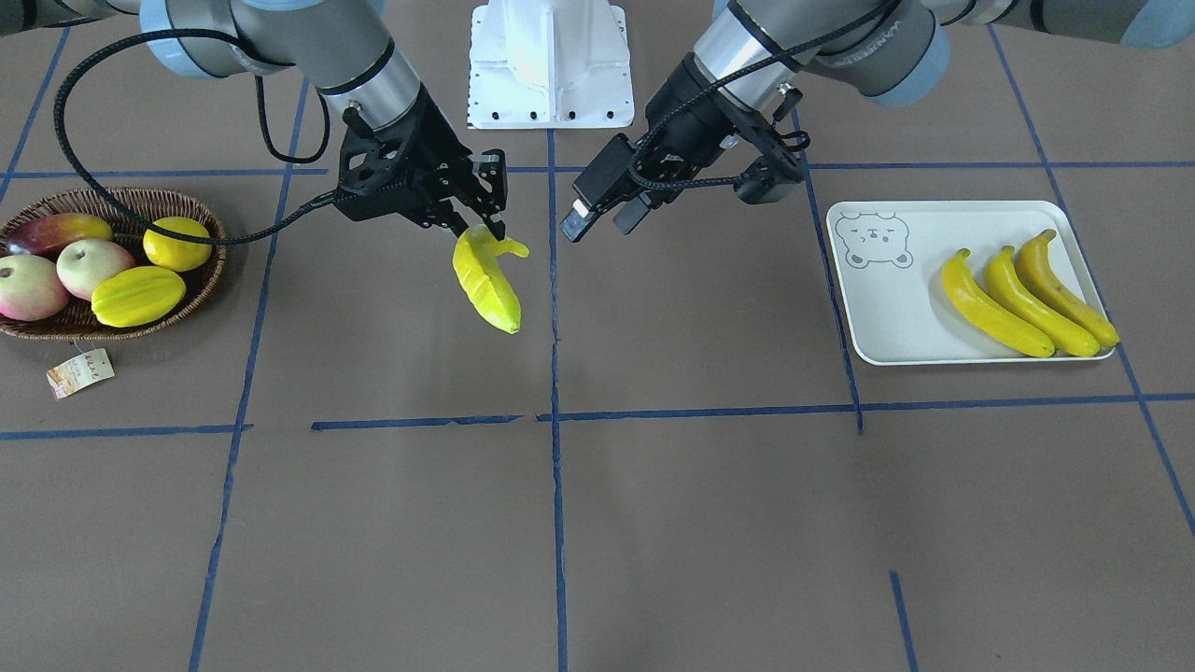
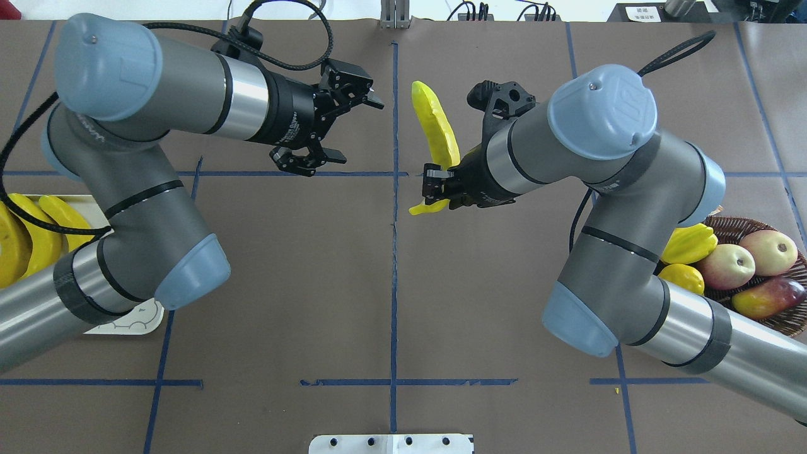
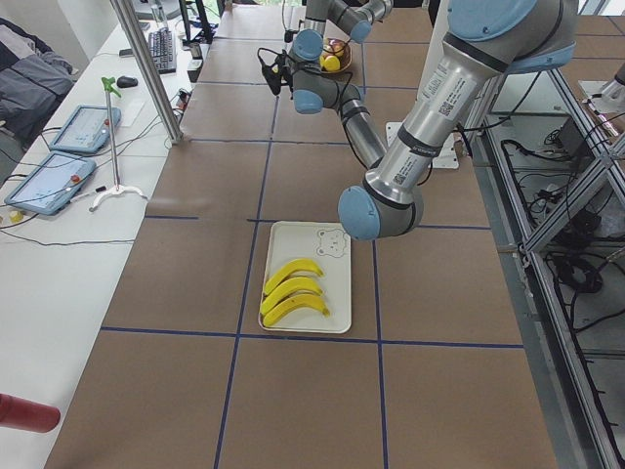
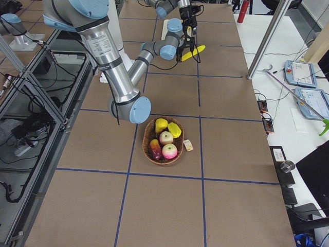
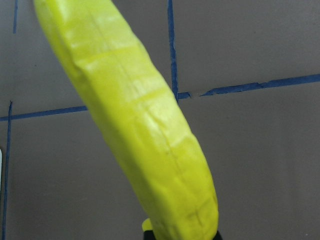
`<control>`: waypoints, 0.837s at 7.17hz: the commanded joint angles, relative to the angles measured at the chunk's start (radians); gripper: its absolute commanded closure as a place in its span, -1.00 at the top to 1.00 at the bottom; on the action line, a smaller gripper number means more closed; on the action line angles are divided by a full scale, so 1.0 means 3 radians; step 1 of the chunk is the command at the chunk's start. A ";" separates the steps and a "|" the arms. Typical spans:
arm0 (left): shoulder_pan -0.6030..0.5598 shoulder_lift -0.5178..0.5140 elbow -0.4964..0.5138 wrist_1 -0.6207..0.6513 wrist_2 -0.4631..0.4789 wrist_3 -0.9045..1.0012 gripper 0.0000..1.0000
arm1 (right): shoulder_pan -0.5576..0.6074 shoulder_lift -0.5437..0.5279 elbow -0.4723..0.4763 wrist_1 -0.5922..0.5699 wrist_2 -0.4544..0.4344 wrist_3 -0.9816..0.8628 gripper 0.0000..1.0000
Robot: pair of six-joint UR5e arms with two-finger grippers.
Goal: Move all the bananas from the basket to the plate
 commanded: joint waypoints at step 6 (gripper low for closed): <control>0.0132 -0.0218 0.0412 -0.0070 0.0252 -0.0070 0.98 | -0.0277 0.0072 -0.0010 -0.0023 -0.0206 0.0071 -1.00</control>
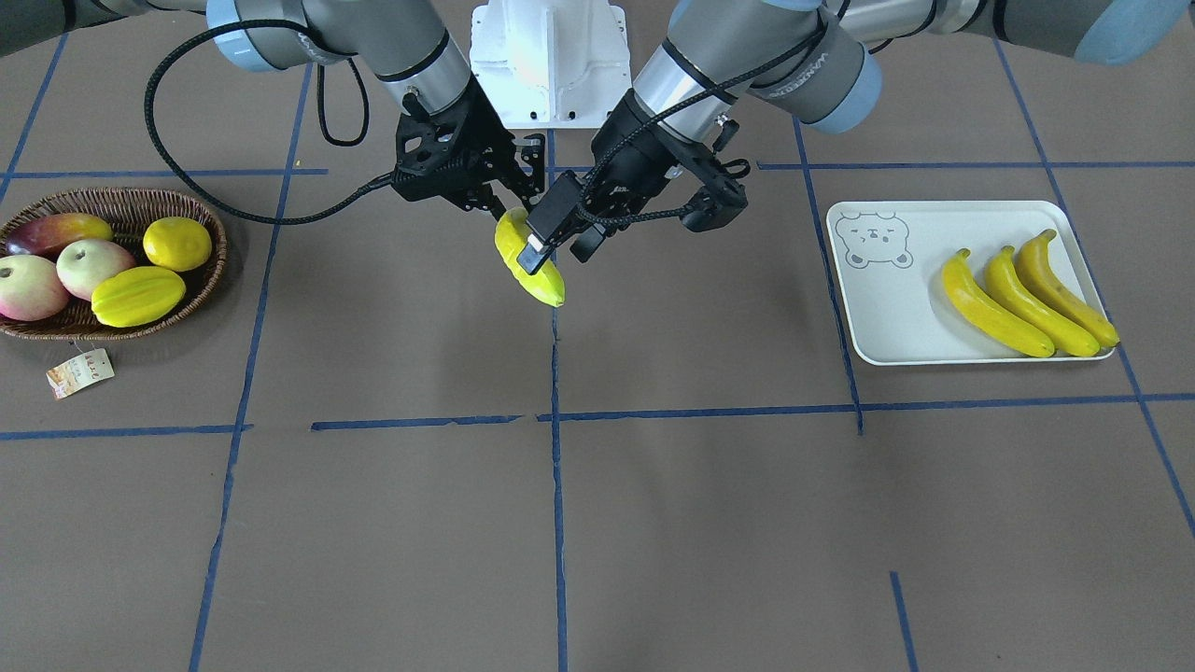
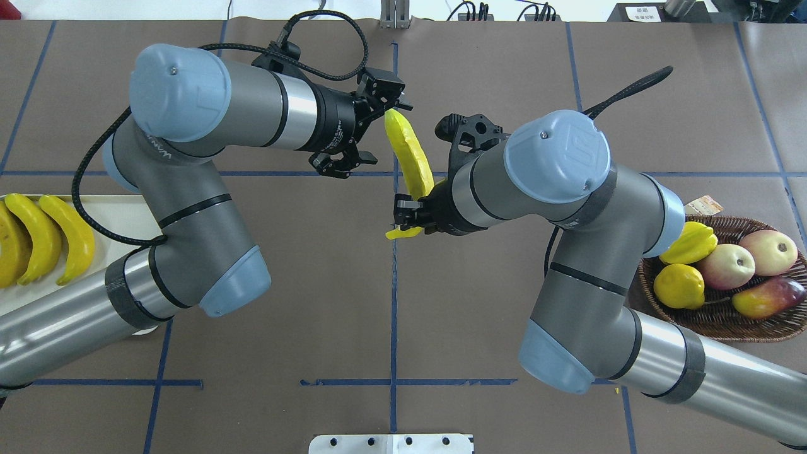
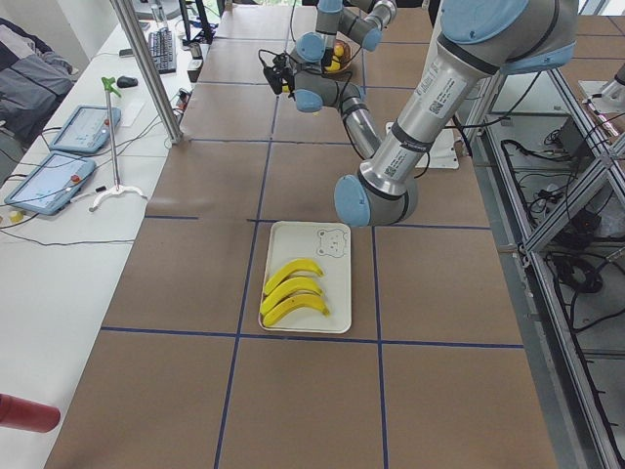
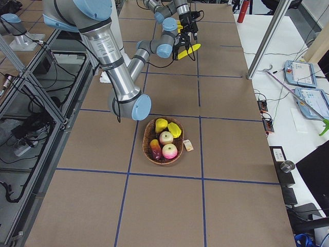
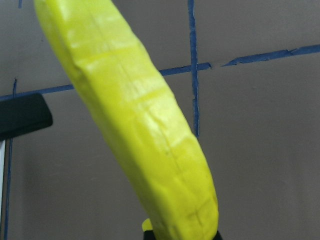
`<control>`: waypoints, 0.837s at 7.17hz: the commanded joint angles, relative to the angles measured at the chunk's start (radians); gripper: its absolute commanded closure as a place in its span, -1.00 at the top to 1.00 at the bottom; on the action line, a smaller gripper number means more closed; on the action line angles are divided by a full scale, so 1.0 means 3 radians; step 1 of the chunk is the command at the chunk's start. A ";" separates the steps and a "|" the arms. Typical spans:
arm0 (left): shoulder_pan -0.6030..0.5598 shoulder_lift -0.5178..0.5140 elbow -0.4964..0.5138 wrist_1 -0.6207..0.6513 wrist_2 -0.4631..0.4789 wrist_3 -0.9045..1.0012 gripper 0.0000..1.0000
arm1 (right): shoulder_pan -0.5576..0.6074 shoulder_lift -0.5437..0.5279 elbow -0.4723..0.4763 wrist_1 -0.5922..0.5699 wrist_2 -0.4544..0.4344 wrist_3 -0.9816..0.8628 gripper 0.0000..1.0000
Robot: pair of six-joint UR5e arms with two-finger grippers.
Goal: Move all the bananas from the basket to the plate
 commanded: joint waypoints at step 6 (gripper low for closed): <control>0.0021 -0.0139 0.0256 -0.0003 0.0000 0.0020 0.68 | -0.0005 0.0006 0.0004 0.0004 -0.0003 0.0000 -0.99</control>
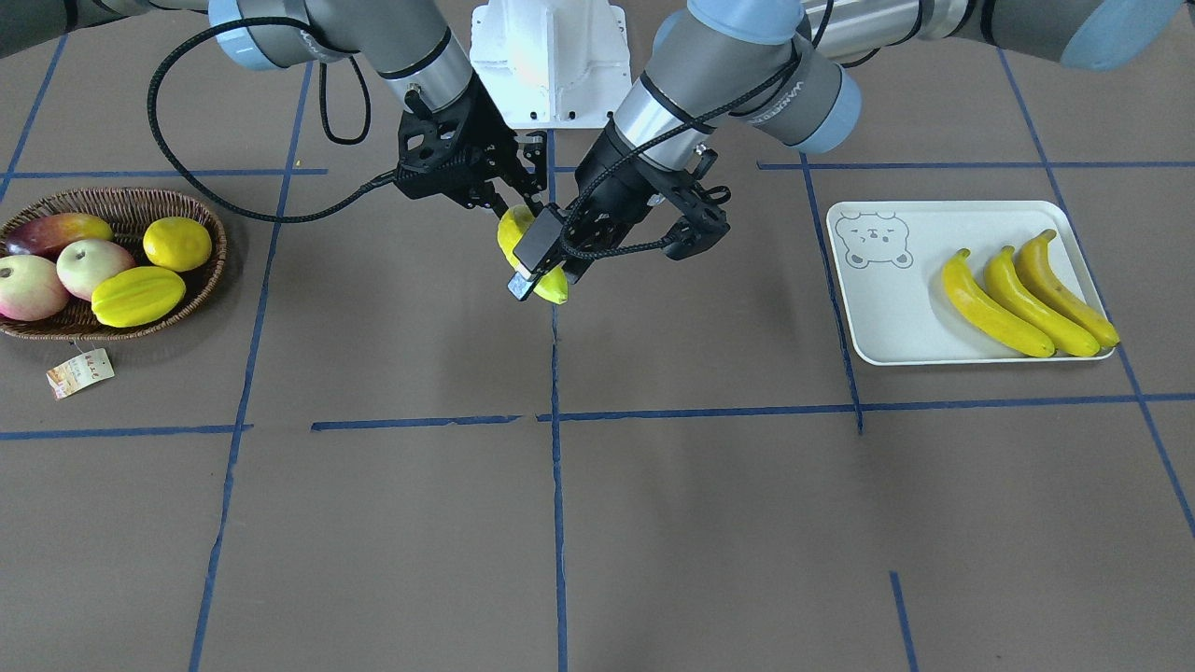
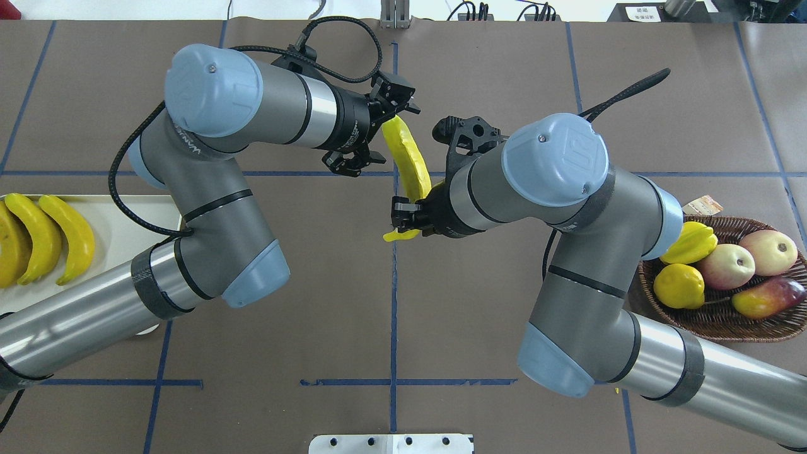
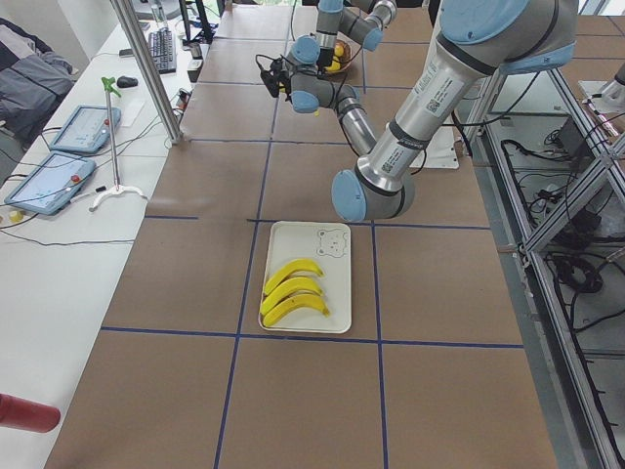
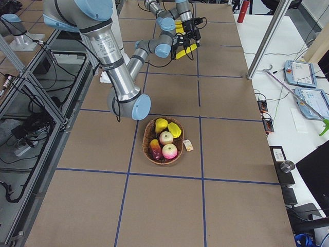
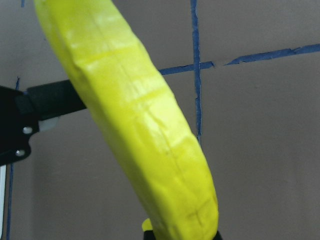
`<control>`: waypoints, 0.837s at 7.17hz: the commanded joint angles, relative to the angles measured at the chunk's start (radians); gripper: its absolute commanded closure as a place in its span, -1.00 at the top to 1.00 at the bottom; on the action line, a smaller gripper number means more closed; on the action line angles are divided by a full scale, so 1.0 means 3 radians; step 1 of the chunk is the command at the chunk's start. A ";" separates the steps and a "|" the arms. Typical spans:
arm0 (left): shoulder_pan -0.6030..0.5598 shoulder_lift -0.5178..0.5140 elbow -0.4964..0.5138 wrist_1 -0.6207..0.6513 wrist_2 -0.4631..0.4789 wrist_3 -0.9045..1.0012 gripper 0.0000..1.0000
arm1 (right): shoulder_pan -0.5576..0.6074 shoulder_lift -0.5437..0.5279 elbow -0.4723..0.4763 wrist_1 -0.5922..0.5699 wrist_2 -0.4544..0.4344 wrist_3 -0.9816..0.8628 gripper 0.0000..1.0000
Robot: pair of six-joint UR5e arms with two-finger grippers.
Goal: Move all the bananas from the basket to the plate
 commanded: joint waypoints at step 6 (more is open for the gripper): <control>0.0051 -0.0038 0.0033 -0.0005 -0.0001 0.0000 0.54 | 0.0000 0.0000 0.0000 0.0005 0.0000 -0.0015 -0.99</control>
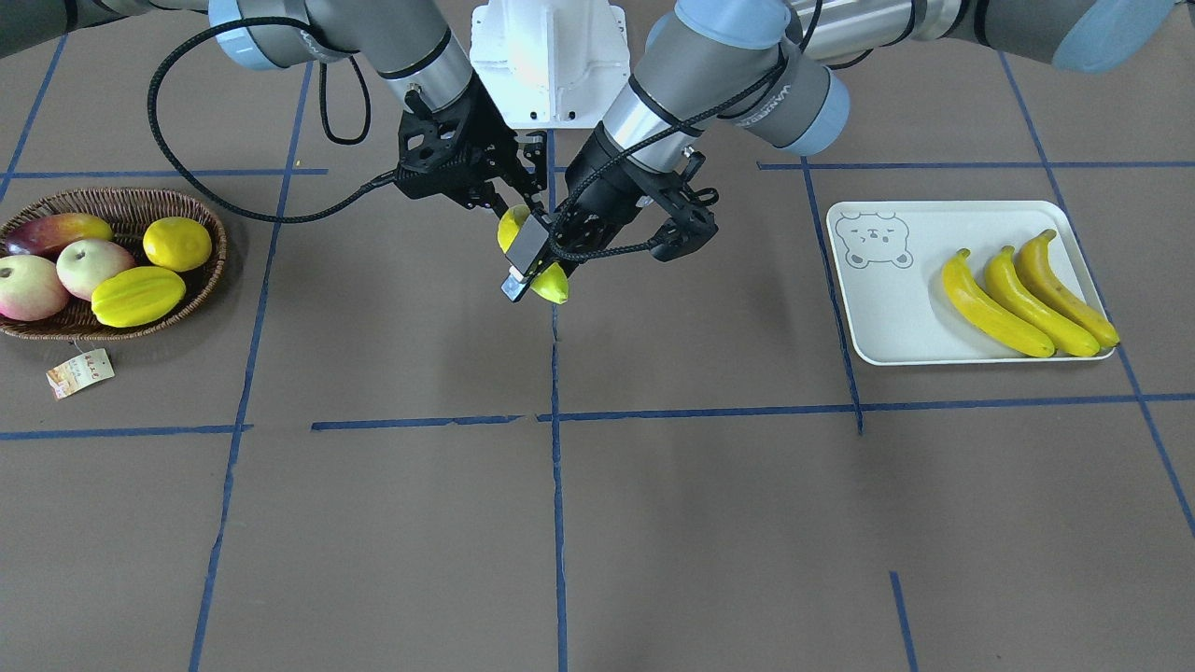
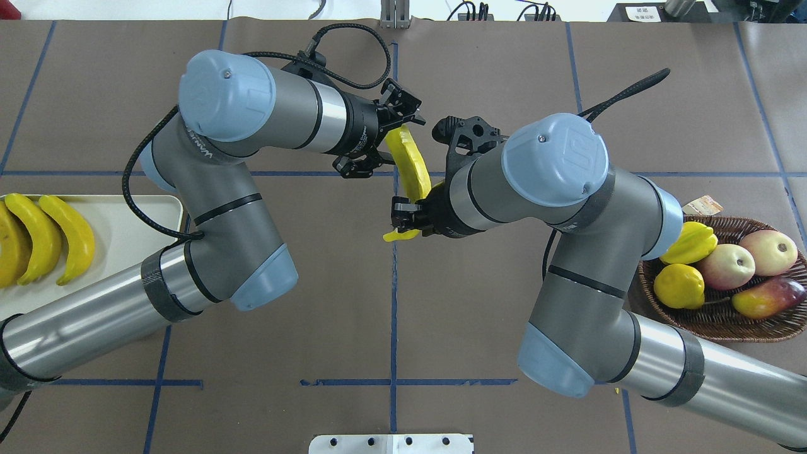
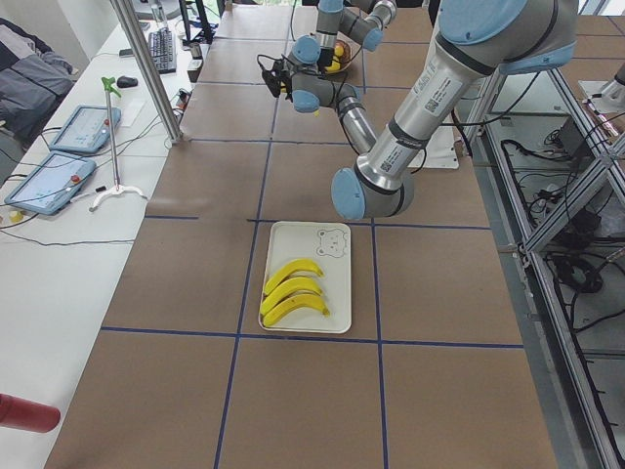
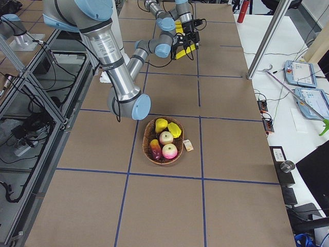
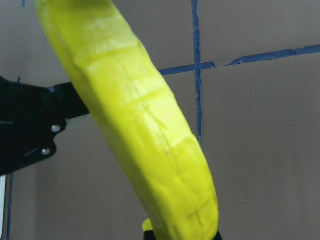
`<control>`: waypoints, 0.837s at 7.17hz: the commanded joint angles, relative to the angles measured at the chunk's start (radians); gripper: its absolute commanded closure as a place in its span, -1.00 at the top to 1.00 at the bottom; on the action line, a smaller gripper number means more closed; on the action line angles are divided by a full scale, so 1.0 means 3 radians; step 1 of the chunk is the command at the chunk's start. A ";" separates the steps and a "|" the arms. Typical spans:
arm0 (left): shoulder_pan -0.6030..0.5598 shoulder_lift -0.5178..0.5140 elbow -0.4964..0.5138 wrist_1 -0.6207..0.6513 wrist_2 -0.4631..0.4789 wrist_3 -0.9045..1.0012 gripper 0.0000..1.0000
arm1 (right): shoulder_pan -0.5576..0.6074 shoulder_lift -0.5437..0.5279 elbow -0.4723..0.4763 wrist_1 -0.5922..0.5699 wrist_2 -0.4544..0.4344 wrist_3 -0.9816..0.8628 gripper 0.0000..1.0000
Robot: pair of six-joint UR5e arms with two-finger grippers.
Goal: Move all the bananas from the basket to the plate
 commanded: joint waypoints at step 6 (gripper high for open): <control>0.0005 0.0023 -0.0046 -0.0002 -0.0003 0.0015 -1.00 | 0.0010 -0.0005 0.0010 0.0027 0.0005 -0.0034 1.00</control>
